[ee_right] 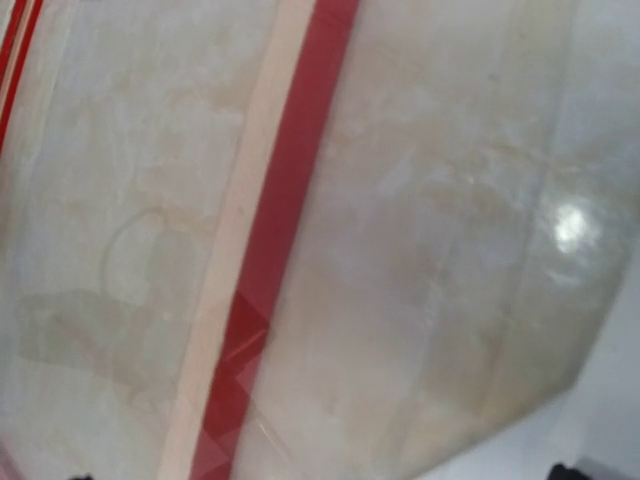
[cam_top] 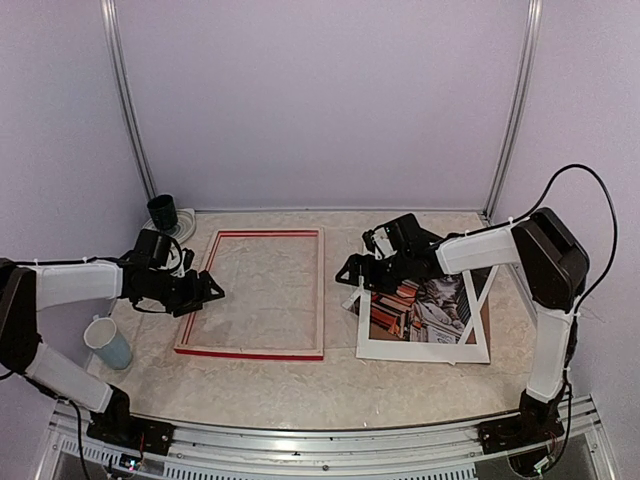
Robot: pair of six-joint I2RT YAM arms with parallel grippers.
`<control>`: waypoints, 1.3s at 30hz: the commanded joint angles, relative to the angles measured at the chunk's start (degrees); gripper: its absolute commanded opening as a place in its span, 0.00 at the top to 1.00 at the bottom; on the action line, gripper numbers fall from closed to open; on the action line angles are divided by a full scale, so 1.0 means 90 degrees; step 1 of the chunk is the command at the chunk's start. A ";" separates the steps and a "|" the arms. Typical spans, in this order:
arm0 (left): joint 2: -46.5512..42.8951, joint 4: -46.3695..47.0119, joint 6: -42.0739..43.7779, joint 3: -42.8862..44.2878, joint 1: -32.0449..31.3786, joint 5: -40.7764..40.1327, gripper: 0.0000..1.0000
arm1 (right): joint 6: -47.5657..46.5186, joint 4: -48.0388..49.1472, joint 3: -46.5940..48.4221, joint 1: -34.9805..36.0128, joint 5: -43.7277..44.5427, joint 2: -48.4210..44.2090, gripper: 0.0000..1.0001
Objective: Put the photo into the frame
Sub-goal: Place the glass panel in the frame body, then pick up the glass panel from the frame body.
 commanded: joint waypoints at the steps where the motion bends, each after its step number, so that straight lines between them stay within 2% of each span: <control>1: -0.0187 0.0608 -0.0517 -0.0179 0.0139 -0.0383 0.19 | 0.0057 0.0281 0.0267 0.0085 -0.0261 0.0207 0.03; 6: -0.0250 0.1454 -0.1141 -0.0566 0.0188 -0.0715 0.12 | 0.0142 0.0451 0.0438 0.0036 -0.0535 0.0453 0.06; 10: -0.0270 0.2330 -0.1551 -0.0872 0.0240 -0.0817 0.01 | 0.0313 0.0673 0.0552 -0.0054 -0.0927 0.0688 0.07; 18: -0.0456 0.3606 -0.1960 -0.1456 0.0262 -0.1247 0.01 | 0.0646 0.0785 0.0768 -0.0251 -0.1227 0.1015 0.11; 22: -0.0390 0.4112 -0.1992 -0.1678 0.0288 -0.1270 0.01 | 0.0923 0.1176 0.0772 -0.0343 -0.1627 0.1154 0.14; 34: 0.0452 0.5277 -0.1766 -0.1965 0.0536 -0.1079 0.01 | 0.1333 0.1863 0.1008 -0.0391 -0.2150 0.1607 0.25; 39: 0.0950 0.5950 -0.1713 -0.1940 0.0696 -0.0700 0.01 | 0.1366 0.2052 0.1040 -0.0395 -0.2313 0.1709 0.30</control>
